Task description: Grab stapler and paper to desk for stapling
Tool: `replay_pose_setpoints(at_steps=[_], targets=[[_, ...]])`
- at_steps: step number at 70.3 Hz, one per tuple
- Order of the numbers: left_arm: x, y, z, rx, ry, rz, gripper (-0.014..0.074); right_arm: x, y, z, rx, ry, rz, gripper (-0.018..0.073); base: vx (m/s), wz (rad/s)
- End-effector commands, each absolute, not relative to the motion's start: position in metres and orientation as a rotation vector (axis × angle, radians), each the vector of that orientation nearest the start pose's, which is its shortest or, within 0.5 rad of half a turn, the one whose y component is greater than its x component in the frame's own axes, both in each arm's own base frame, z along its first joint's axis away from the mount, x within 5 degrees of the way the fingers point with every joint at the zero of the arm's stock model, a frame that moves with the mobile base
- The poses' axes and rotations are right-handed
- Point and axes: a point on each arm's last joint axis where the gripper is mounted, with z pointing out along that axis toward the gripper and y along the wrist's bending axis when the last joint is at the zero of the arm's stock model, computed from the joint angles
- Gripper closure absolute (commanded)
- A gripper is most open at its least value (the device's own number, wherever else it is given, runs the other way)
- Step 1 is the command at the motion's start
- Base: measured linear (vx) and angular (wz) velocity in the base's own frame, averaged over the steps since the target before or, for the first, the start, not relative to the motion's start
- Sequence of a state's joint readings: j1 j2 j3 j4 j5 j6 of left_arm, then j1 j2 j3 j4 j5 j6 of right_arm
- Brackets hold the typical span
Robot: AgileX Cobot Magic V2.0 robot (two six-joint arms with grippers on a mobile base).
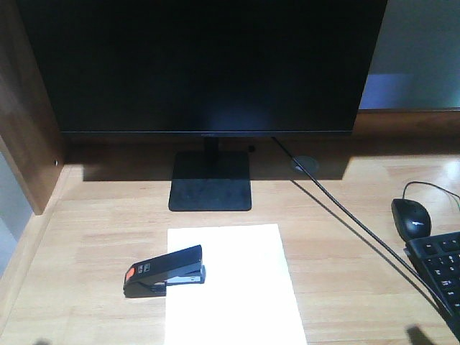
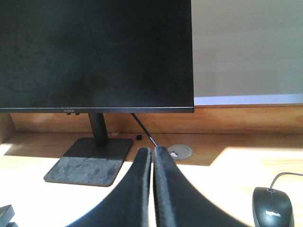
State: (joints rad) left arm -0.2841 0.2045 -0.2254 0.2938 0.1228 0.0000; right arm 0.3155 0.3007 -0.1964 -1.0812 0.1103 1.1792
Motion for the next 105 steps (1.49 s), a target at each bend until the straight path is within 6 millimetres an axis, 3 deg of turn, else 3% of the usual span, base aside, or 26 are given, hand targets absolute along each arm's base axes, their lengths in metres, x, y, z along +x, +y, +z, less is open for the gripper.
replay_pose_setpoints(at_steps=[1, 49, 57, 73, 96, 105], targets=[[0.066, -0.018, 0.282, 0.402, 1.430, 0.003, 0.0603, 0.082, 0.019, 0.265, -0.131, 1.607, 0.234, 0.0569, 0.00, 0.00], [0.066, -0.018, 0.281, 0.401, 1.441, 0.004, 0.0603, 0.082, 0.019, 0.265, -0.129, 1.609, 0.231, 0.0569, 0.00, 0.00], [0.066, -0.019, 0.281, 0.318, 1.457, -0.101, 0.0603, 0.082, 0.019, 0.265, -0.129, 1.609, 0.231, 0.0569, 0.00, 0.00], [0.066, -0.019, 0.282, 0.296, 1.452, -0.141, 0.0603, 0.082, 0.019, 0.265, -0.129, 1.609, 0.231, 0.0569, 0.00, 0.00], [0.064, -0.012, 0.282, 0.199, 1.458, -0.086, 0.0603, 0.082, 0.019, 0.265, -0.129, 1.609, 0.231, 0.0569, 0.00, 0.00], [0.056, -0.007, 0.272, 0.142, 1.436, -0.036, 0.0603, 0.082, 0.019, 0.265, -0.129, 1.609, 0.231, 0.0569, 0.00, 0.00]])
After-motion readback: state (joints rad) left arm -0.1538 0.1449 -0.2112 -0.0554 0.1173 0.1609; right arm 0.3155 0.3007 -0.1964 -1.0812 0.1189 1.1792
